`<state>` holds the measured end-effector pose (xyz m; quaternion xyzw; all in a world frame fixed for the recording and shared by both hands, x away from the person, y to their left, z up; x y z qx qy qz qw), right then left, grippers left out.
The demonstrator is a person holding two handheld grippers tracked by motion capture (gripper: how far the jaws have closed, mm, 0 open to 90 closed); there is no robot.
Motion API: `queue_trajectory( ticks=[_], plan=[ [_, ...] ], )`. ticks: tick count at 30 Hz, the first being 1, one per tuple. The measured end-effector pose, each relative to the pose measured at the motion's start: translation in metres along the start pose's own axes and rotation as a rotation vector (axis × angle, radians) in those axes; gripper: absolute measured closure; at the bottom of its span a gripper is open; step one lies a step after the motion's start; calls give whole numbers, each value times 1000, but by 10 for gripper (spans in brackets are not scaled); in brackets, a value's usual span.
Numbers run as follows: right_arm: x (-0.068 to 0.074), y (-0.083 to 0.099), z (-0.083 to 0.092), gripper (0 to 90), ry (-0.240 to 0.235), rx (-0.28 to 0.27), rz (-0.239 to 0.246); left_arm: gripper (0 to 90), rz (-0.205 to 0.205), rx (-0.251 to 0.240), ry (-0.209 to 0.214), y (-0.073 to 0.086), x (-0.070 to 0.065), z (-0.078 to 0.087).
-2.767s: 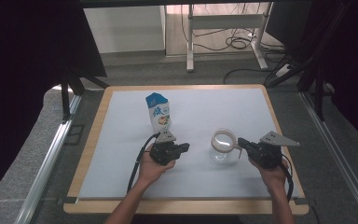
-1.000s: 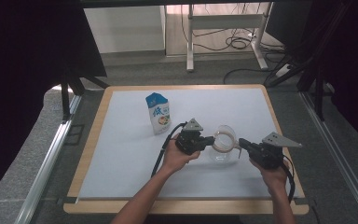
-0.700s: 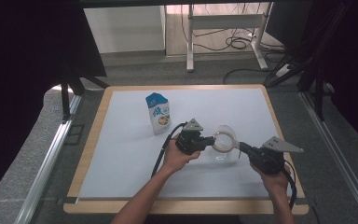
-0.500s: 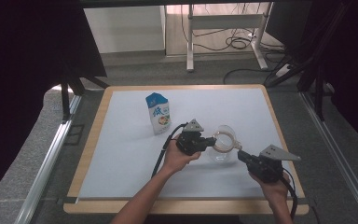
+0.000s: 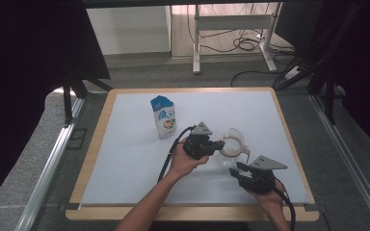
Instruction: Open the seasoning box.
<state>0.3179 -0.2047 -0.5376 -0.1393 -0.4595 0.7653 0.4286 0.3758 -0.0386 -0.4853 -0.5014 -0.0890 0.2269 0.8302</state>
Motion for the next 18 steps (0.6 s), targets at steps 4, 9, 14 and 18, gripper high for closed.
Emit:
queue_trajectory(
  ticks=[4,9,14,18],
  plan=[
    [0,3,-5,541,0,13,-4,900,-11,4,-4,-3,-2,-1],
    [-1,5,-5,524,2,11,-9,900,-10,-1,-3,-7,-3,0],
    [-1,5,-6,522,1,11,-9,900,-21,-1,-3,-11,-4,0],
    [0,7,-8,522,5,16,-5,900,-26,-6,-5,-14,-6,0]
  ],
)
Point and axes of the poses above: each handheld gripper's, and its own axes: z roughly backward along the jaws, y roughly out of its underside, x roughly to its left, the point moved 5 cm from there along -z, roughly forward along the jaws, and after that the axes turned 9 degrees about -z, right-handed, at the moved point
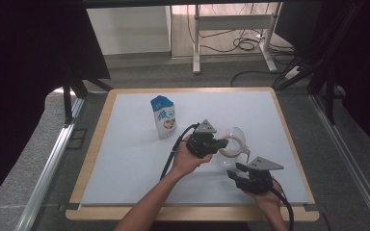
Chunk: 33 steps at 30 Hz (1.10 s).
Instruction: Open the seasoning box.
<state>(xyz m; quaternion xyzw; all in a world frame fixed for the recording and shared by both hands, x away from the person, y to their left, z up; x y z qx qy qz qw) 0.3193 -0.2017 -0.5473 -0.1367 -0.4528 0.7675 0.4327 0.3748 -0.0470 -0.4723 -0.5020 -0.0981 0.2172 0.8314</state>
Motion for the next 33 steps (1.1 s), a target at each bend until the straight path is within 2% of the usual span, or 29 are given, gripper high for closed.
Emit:
queue_trajectory(
  ticks=[12,20,28,33],
  plan=[
    [6,0,-2,520,-21,1,31,900,-13,1,8,-4,-5,-4],
    [7,2,-5,519,-27,9,29,900,-20,1,18,-11,-8,-9],
    [11,3,-8,516,-47,19,29,900,-58,-1,45,-28,-24,-18],
    [11,4,-8,515,-44,20,30,900,-82,4,63,-32,-32,-24]
  ],
)
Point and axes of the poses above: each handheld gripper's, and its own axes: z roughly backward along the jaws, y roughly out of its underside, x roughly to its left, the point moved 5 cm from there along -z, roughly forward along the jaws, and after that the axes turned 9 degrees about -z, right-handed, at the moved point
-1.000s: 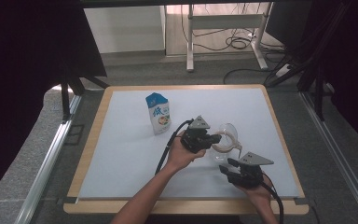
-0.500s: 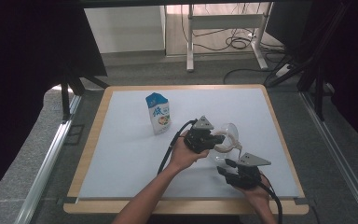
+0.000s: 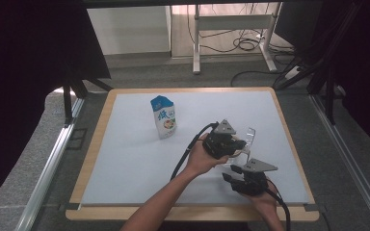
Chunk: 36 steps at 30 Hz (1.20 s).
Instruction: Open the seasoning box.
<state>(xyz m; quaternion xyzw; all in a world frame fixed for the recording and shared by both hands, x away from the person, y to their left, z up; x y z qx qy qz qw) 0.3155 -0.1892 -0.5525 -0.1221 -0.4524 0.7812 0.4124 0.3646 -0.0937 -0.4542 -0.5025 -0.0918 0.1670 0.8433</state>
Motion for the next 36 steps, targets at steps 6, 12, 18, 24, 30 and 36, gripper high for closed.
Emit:
queue_trajectory(
  ticks=[6,12,18,24,30,36],
  plan=[
    [0,0,0,504,-5,1,-3,900,13,-11,-17,5,3,4],
    [0,-1,1,496,0,-6,-2,895,30,-29,-44,19,14,28],
    [4,-1,-3,491,-10,-2,-5,869,61,-44,-73,43,20,50],
    [11,0,-8,482,-22,14,7,638,59,-20,-108,64,24,57],
    [10,0,-8,479,-17,8,7,445,63,15,-115,83,28,67],
    [10,0,-7,475,-16,9,8,327,79,29,-141,101,32,81]
  ],
)
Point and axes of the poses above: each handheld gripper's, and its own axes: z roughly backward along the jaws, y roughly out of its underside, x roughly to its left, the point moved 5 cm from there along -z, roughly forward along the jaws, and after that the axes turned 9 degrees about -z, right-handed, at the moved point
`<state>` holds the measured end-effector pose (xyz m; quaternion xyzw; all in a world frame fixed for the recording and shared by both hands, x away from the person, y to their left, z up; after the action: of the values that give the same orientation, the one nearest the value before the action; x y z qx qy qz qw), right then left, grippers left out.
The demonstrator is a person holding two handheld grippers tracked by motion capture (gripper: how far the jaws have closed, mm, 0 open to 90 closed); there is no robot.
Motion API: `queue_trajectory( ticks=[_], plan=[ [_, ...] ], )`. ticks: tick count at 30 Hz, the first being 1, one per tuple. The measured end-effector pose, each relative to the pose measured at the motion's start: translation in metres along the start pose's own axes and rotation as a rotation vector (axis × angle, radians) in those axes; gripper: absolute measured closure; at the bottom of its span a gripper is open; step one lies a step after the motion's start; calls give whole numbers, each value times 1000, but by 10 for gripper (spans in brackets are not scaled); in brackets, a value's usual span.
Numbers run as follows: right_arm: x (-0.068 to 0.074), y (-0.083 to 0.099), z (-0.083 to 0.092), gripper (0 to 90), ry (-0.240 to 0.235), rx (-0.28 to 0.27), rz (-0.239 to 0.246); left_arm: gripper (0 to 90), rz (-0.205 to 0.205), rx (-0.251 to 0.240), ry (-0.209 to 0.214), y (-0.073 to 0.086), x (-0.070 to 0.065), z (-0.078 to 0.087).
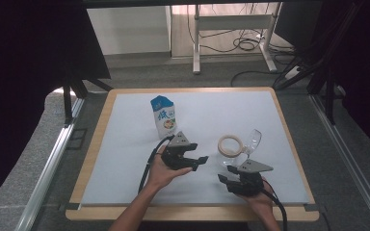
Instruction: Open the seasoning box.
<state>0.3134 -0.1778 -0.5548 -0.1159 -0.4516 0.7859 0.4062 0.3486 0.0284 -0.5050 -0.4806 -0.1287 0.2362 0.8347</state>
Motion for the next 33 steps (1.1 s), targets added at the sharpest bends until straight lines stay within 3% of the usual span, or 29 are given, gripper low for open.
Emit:
queue_trajectory(
  ticks=[8,10,14,16,20,23,33],
  plan=[
    [1,1,-2,474,-1,3,4,282,32,16,-49,20,13,16],
    [1,1,-2,473,2,4,7,276,55,-9,-38,23,14,20],
    [1,1,-3,469,1,5,7,258,61,-41,-51,32,16,32],
    [1,1,-3,469,2,3,6,254,59,-44,-75,39,19,39],
    [0,1,-2,468,2,5,4,263,94,-44,-125,55,28,49],
    [1,1,-3,461,3,3,6,283,71,-37,-167,63,34,57],
    [0,0,1,457,11,-1,9,324,123,-76,-238,72,52,80]
  ],
)
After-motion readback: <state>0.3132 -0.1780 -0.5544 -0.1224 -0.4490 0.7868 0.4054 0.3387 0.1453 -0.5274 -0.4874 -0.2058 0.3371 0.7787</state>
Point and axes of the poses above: each handheld gripper's, and its own axes: z roughly backward along the jaws, y roughly out of its underside, x roughly to its left, the point moved 5 cm from there along -z, roughly forward along the jaws, and after that the axes turned 9 degrees about -z, right-handed, at the moved point
